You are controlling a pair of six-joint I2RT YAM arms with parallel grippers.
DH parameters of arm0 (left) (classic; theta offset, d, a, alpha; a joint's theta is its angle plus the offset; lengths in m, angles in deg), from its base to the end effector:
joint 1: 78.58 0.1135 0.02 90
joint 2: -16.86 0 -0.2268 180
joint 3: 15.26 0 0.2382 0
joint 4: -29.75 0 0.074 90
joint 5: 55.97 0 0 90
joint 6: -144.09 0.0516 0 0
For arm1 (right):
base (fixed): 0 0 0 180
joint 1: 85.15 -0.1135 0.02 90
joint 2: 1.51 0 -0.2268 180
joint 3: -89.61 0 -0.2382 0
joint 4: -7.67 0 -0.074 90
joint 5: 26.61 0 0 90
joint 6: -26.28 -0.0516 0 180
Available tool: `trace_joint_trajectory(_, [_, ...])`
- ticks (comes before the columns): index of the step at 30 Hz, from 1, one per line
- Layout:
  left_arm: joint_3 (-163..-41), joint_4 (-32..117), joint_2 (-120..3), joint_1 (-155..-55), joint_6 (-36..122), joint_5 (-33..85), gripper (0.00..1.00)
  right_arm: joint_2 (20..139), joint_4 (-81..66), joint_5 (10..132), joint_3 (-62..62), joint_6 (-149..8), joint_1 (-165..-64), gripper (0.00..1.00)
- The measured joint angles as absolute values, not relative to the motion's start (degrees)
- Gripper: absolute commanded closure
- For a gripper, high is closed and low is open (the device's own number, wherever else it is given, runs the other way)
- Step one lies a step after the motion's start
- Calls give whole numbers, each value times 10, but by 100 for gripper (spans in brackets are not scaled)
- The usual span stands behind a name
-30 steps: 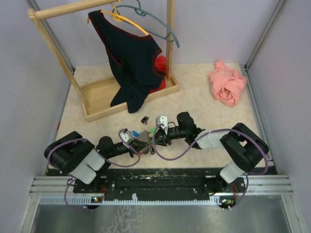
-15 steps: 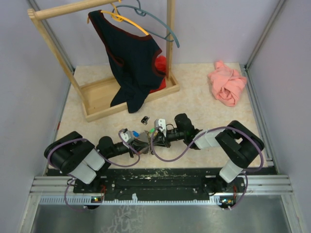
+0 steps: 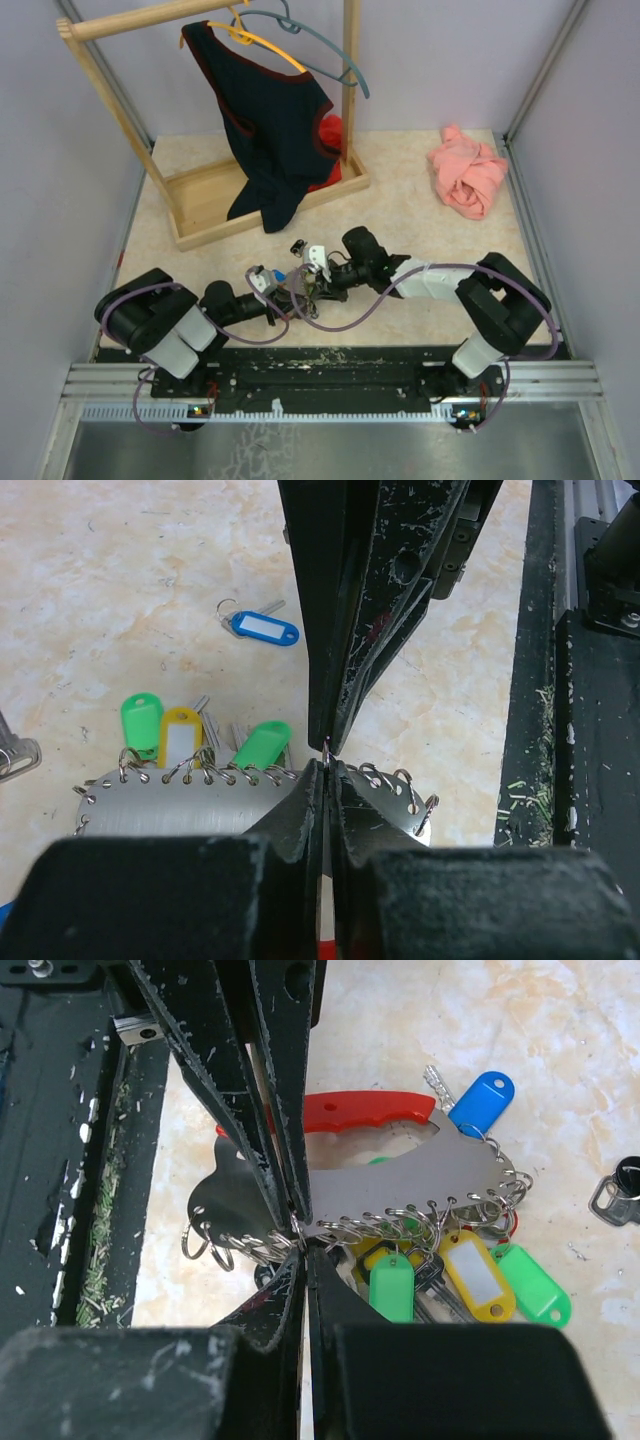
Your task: Put the keys on the keyring
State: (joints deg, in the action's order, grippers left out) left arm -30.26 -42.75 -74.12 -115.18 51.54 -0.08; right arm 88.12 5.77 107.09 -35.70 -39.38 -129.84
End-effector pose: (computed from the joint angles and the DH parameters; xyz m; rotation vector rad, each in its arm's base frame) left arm 0.1418 -0.1413 0.1021 0.9391 1.4391 -0.9977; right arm 0.1903 0.2384 0.1371 -1.5737 1.5272 1.0386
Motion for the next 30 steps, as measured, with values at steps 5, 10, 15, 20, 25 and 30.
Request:
trace_joint_trajectory(5, [-302,-428,-742,-1152,516,-1,86,879,-33,1026,-317,-364,-1313,100])
trace_joint_trajectory(10, [-302,-428,-746,-1152,516,-5,83,874,-100,987,-292,-347,-1318,100])
trace_joint_trajectory(15, [-302,-428,-749,-1152,516,-10,79,873,-137,967,-272,-338,-1324,100])
trace_joint_trajectory(20, [-303,-428,-754,-1152,515,-16,78,868,-153,956,-268,-337,-1334,100])
trace_joint_trajectory(25, [-306,-428,-763,-1152,515,-17,78,868,-167,949,-256,-334,-1345,100])
trace_joint_trajectory(30, [-309,-427,-768,-1151,515,-22,80,868,-173,943,-251,-334,-1349,100])
